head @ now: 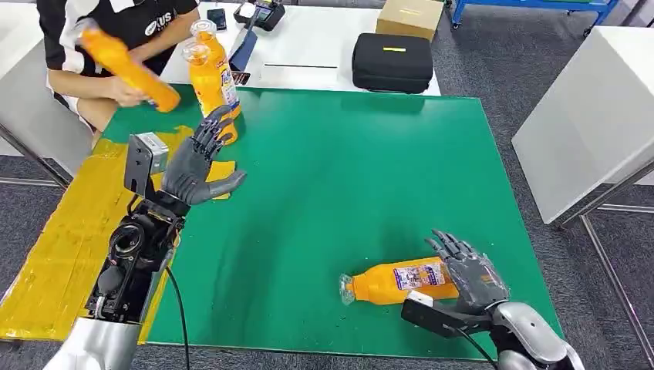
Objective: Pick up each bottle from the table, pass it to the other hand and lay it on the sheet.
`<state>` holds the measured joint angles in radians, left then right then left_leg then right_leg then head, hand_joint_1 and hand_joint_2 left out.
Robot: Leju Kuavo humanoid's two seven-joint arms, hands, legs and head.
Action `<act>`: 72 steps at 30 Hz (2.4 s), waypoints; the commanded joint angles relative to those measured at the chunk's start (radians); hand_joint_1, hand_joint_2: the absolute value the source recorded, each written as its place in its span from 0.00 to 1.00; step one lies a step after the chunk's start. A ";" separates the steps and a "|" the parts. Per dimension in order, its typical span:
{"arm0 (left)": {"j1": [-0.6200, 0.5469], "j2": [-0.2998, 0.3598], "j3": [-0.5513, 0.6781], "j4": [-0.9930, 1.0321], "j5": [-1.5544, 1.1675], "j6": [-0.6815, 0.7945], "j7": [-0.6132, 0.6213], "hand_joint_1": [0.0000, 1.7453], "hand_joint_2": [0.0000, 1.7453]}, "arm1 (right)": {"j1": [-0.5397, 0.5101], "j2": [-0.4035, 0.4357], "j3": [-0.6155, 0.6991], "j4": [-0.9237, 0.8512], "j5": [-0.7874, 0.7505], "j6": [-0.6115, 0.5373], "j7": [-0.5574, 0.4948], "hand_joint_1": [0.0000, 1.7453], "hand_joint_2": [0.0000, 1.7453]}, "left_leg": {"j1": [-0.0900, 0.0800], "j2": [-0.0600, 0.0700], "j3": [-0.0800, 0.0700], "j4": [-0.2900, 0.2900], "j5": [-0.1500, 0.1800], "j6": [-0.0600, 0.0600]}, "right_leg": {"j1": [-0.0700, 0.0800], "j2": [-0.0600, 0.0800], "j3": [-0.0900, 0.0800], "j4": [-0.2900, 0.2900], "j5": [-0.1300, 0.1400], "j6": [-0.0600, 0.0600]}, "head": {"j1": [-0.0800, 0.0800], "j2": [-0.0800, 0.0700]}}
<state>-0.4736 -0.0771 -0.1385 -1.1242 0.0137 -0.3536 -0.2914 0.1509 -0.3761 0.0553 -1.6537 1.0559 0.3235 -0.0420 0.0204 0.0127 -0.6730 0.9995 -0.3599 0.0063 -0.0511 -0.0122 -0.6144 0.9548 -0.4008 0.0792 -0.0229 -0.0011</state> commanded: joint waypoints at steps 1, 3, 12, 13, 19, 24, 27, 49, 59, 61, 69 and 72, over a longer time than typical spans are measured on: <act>-0.051 0.025 -0.031 0.070 0.002 0.001 0.008 0.00 1.00 | -0.038 0.042 -0.011 0.084 -0.002 0.011 0.001 0.00 1.00 | 0.001 0.000 0.007 0.000 -0.003 0.000 | 0.002 0.001 0.007 0.000 -0.002 -0.006 | 0.000 0.000; -0.051 0.025 -0.031 0.070 0.002 0.001 0.008 0.00 1.00 | -0.038 0.042 -0.011 0.084 -0.002 0.011 0.001 0.00 1.00 | 0.001 0.000 0.004 -0.001 -0.001 0.000 | 0.001 0.001 0.004 -0.001 -0.001 -0.004 | 0.000 0.000; -0.060 0.025 -0.036 0.099 0.007 0.003 0.005 0.00 1.00 | -0.045 0.045 -0.018 0.111 -0.005 0.028 0.004 0.00 1.00 | 0.001 0.000 0.009 0.001 -0.004 0.000 | 0.002 0.002 0.009 0.000 -0.004 -0.008 | 0.000 0.000; -0.061 0.024 -0.036 0.104 0.007 0.003 0.005 0.00 1.00 | -0.048 0.045 -0.019 0.120 -0.005 0.030 0.005 0.00 1.00 | 0.001 0.000 0.010 0.000 -0.004 0.000 | 0.001 0.002 0.010 0.000 -0.004 -0.009 | 0.000 0.000; -0.076 0.020 -0.045 0.138 0.006 0.002 0.000 0.00 1.00 | -0.083 0.061 -0.016 0.220 -0.009 0.044 0.005 0.00 1.00 | 0.001 0.000 0.006 -0.001 -0.002 0.000 | 0.001 0.002 0.006 -0.001 -0.001 -0.005 | 0.000 0.000; -0.086 0.014 -0.054 0.153 0.010 0.004 0.006 0.00 1.00 | -0.096 0.083 -0.005 0.272 -0.006 0.049 0.011 0.00 1.00 | 0.002 -0.001 0.009 0.000 -0.003 0.000 | 0.002 0.001 0.009 -0.001 -0.003 -0.007 | 0.000 0.000; -0.084 0.014 -0.057 0.161 0.013 0.005 0.007 0.00 1.00 | -0.101 0.081 0.000 0.295 -0.006 0.051 0.011 0.00 1.00 | 0.001 0.000 0.010 0.000 -0.004 0.000 | 0.002 0.002 0.009 -0.001 -0.003 -0.007 | 0.000 0.000; -0.073 0.010 -0.073 0.192 0.014 0.025 0.000 0.00 1.00 | -0.172 0.103 0.068 0.447 -0.021 -0.025 -0.020 0.96 1.00 | 0.002 0.000 0.008 0.000 -0.003 0.000 | 0.002 0.002 0.008 -0.001 -0.002 -0.006 | 0.000 0.000; -0.077 0.016 -0.071 0.184 0.015 0.028 0.000 0.00 1.00 | -0.198 0.122 0.054 0.455 -0.038 -0.081 -0.039 1.00 1.00 | 0.001 0.001 0.007 0.000 -0.002 0.000 | 0.002 0.002 0.006 -0.001 -0.001 -0.005 | 0.000 0.000; -0.073 0.020 -0.070 0.167 0.015 0.028 0.006 0.00 1.00 | -0.215 0.142 0.037 0.456 -0.044 -0.103 -0.037 1.00 1.00 | 0.001 0.001 0.008 0.000 -0.003 0.000 | 0.002 0.003 0.006 -0.001 -0.001 -0.006 | 0.000 0.000; -0.052 0.034 -0.067 0.117 0.039 -0.001 0.037 0.00 1.00 | -0.326 0.292 -0.120 0.425 -0.347 -0.197 -0.052 1.00 1.00 | 0.000 0.004 0.006 0.000 -0.002 0.000 | 0.001 0.006 0.003 0.001 0.000 -0.005 | 0.000 0.000; -0.061 0.032 -0.081 0.095 0.091 -0.056 0.063 0.00 1.00 | -0.348 0.321 -0.153 0.420 -0.453 -0.236 -0.051 1.00 1.00 | 0.001 0.004 0.006 0.001 -0.003 0.000 | 0.001 0.005 0.004 0.001 -0.001 -0.006 | 0.000 0.000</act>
<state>-0.5054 -0.0725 -0.1900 -1.0166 0.0434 -0.3387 -0.2663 -0.0907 -0.1935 0.0230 -1.2692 0.7540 0.1443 -0.0896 0.0207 0.0133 -0.6723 0.9994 -0.3590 0.0062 -0.0506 -0.0116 -0.6137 0.9554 -0.4002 0.0790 -0.0229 -0.0011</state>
